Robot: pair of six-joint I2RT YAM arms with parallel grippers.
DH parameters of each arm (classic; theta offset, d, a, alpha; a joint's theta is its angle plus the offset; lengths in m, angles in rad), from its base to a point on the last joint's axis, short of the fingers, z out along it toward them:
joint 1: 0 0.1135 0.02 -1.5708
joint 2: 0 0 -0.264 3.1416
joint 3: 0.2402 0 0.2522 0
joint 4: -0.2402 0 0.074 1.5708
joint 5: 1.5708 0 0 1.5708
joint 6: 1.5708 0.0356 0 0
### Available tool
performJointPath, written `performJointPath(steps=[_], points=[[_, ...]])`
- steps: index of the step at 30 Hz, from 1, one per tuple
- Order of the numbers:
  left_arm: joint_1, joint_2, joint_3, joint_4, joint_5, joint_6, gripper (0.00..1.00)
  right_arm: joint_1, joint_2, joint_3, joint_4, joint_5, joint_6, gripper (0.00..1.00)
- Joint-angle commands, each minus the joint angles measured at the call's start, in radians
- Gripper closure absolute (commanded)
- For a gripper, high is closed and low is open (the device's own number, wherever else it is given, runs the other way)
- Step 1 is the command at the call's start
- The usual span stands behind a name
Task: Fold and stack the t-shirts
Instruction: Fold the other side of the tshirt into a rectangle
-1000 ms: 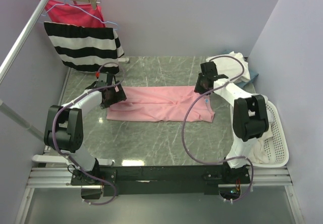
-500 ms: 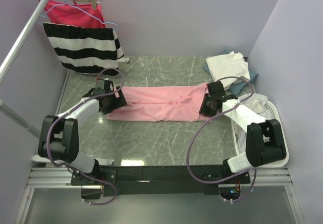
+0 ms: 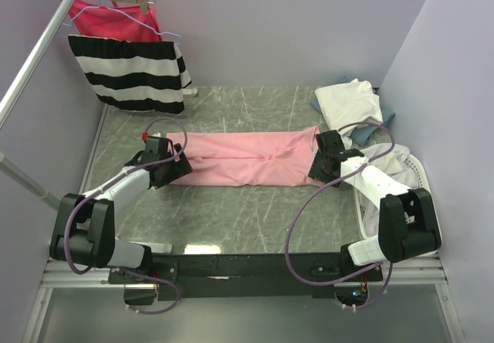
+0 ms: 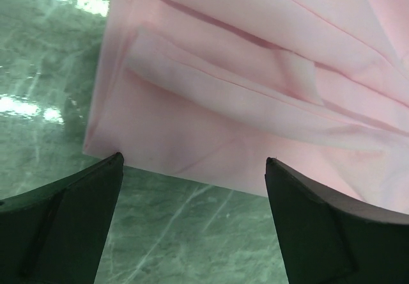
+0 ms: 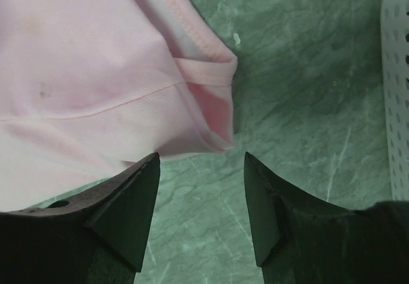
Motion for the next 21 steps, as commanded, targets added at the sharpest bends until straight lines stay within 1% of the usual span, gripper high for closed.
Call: performJointPath(steps=[1,4,5,7,8,9,10,12,13,15,16,18,19,21], points=[[-0.004,-0.032,-0.029,0.077,-0.081,-0.028,0.04,0.004,0.027,0.002,0.021,0.058,0.015,0.37],[-0.002,-0.026,-0.057,0.117,-0.114,-0.033,0.06,0.004,0.053,-0.012,0.077,0.05,0.02,0.37],[-0.002,-0.022,-0.06,0.125,-0.12,-0.031,0.09,0.004,0.068,-0.012,0.087,0.046,0.02,0.38],[-0.002,-0.019,-0.072,0.146,-0.118,-0.028,0.16,0.004,0.076,-0.02,0.124,0.037,0.021,0.39],[-0.002,-0.021,-0.077,0.161,-0.117,-0.033,0.23,0.003,0.09,-0.024,0.139,0.034,0.021,0.39],[-0.002,-0.022,-0.081,0.169,-0.115,-0.033,0.26,0.001,0.101,-0.023,0.15,0.031,0.029,0.4],[-0.002,-0.024,-0.087,0.174,-0.112,-0.033,0.31,0.001,0.113,-0.023,0.158,0.018,0.027,0.47],[-0.002,-0.024,-0.089,0.177,-0.115,-0.033,0.39,0.001,0.138,-0.018,0.163,0.017,0.027,0.58],[-0.002,-0.024,-0.087,0.175,-0.12,-0.031,0.51,0.001,0.139,-0.021,0.166,0.014,0.029,0.69],[-0.002,-0.019,-0.081,0.163,-0.125,-0.025,0.67,0.001,0.133,-0.029,0.167,0.017,0.031,0.81],[-0.002,-0.018,-0.075,0.155,-0.134,-0.021,0.83,0.001,0.127,-0.032,0.166,0.018,0.034,0.91],[0.004,-0.01,-0.066,0.132,-0.131,-0.022,0.97,0.001,0.112,-0.018,0.134,0.041,0.037,1.0],[0.004,-0.009,-0.054,0.122,-0.132,-0.022,0.99,0.0,0.102,-0.012,0.12,0.056,0.04,1.0],[0.016,0.007,-0.028,0.065,-0.149,-0.021,0.99,0.001,0.083,0.016,0.063,0.113,0.038,1.0]])
